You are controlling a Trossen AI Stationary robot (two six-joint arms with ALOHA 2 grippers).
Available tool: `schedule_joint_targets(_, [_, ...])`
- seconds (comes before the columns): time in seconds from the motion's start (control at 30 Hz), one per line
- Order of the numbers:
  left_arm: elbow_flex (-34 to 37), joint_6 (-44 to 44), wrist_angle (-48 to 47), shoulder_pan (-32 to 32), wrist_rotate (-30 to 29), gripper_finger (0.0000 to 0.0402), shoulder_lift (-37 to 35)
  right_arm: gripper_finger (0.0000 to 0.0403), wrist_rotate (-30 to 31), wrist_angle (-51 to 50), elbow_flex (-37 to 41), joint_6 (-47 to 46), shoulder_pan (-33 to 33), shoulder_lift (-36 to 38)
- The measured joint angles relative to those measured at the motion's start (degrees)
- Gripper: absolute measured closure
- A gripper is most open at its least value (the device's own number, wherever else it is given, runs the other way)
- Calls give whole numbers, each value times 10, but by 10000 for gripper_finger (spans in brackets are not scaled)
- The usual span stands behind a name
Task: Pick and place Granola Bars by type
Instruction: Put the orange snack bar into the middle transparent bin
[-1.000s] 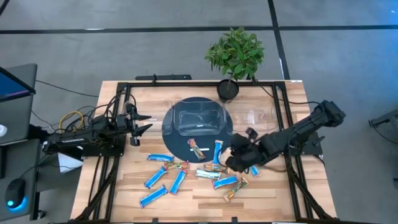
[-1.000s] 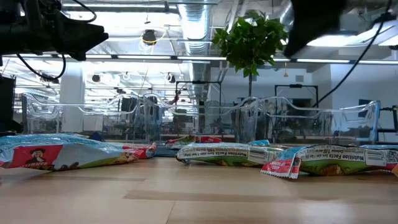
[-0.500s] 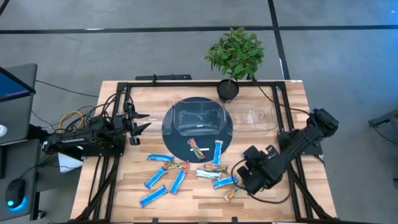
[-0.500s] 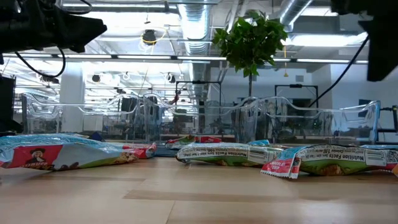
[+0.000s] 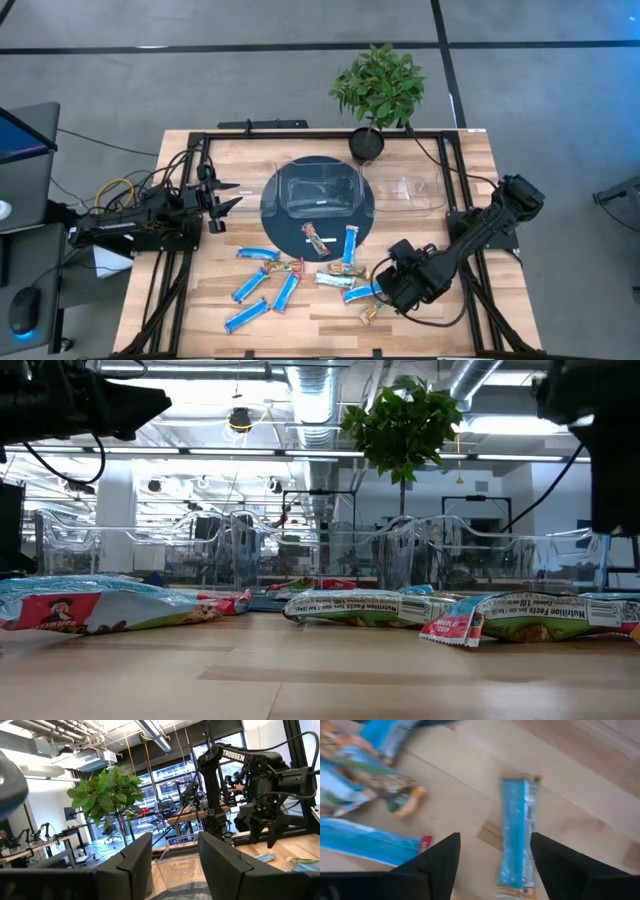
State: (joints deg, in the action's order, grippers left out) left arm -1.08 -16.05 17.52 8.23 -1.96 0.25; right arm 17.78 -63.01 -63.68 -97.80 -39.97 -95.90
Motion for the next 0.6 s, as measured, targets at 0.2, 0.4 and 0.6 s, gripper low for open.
schedule_joint_targets(0.2, [0,5,-6,0,0,246,0,167,-30,26,31,-18,-5,-13])
schedule_joint_targets(0.4, [0,7,-16,0,0,246,0,180,-31,49,51,-18,-7,-30])
schedule_joint_targets(0.6, [0,7,-23,0,0,246,2,188,-40,74,86,-18,-5,-29])
